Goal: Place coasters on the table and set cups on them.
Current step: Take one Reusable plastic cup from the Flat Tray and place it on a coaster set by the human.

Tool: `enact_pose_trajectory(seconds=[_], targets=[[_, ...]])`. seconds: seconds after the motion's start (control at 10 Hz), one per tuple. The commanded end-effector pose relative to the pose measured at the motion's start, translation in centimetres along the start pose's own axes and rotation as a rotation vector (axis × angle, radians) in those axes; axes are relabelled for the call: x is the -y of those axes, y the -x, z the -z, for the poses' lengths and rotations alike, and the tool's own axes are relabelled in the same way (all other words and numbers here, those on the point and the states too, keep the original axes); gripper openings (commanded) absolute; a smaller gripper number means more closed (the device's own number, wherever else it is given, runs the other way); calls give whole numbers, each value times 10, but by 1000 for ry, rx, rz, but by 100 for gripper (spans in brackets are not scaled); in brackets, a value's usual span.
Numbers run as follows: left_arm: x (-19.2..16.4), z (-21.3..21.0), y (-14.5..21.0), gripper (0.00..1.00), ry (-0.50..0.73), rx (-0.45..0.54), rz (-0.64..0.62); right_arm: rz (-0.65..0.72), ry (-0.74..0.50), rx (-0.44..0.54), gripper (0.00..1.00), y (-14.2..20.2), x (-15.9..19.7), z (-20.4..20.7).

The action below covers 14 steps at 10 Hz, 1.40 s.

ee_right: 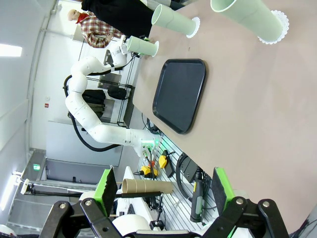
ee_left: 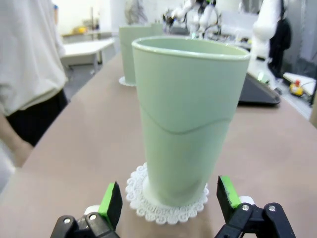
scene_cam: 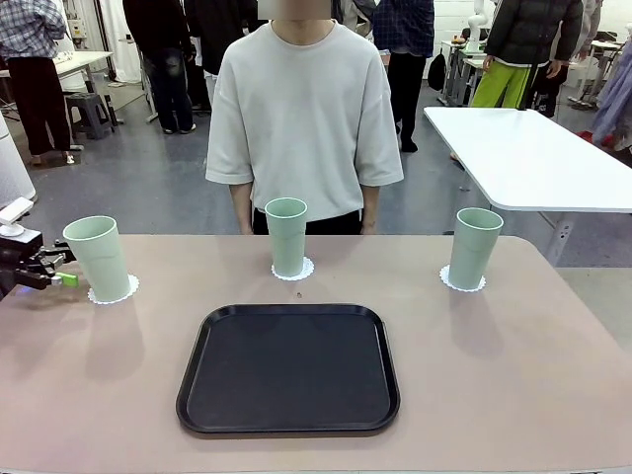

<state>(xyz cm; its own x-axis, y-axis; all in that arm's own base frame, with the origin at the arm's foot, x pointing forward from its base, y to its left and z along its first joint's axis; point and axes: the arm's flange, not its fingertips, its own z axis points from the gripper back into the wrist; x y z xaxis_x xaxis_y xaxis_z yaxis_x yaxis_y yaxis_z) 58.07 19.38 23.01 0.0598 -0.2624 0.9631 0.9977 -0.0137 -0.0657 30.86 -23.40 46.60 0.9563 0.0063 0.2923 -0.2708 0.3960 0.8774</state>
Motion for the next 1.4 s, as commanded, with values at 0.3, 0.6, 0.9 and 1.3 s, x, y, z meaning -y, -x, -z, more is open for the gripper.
enact_pose_trajectory(seconds=[0.3,0.6,0.9,1.3], targets=[[66,-75,-134,100,-31,-451,209,-2,-9,1,100,0,-1,0],[136,-41,-247,100,5,-653,400,-2,-9,1,100,0,-1,0],[180,31,-288,100,-54,-932,408,-2,-9,1,100,0,-1,0],[189,103,-292,100,-175,-1221,304,-2,-9,1,100,0,-1,0]])
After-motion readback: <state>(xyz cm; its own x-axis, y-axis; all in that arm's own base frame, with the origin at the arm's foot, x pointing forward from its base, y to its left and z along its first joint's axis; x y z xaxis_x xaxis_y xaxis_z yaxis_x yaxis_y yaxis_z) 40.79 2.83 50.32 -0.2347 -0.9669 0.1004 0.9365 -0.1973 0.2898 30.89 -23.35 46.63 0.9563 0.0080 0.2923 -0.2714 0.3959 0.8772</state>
